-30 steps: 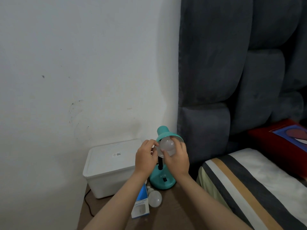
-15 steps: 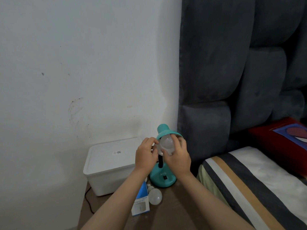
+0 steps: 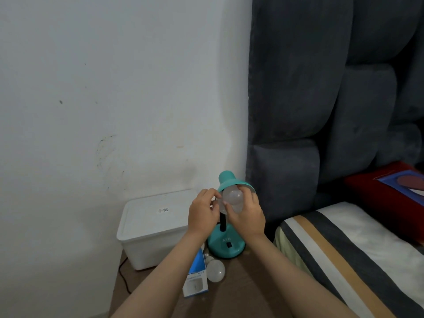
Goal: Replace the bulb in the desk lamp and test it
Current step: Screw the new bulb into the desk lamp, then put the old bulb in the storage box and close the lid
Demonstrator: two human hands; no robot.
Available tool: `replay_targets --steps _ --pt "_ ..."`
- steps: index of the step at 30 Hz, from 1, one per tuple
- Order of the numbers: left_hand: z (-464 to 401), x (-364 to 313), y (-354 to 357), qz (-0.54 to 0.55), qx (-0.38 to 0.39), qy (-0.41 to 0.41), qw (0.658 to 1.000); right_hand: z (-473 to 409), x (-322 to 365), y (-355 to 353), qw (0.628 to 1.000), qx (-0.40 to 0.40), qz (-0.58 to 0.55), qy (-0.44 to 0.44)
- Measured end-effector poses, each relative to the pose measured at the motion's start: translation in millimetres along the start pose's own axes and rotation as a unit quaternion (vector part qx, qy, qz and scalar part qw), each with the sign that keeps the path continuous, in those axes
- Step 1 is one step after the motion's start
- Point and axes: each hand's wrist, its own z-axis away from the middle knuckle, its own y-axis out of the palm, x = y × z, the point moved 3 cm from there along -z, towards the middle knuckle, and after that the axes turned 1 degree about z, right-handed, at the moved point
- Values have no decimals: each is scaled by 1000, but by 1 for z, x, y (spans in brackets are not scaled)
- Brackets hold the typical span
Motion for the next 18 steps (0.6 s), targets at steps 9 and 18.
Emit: replay_targets --steps 9,18 --pt "10 -4 -10 59 38 -54 996 14 11 2 999 -34 1 17" --pt "49 74 -77 -55 -16 -141 988 64 42 65 985 92 -23 -147"
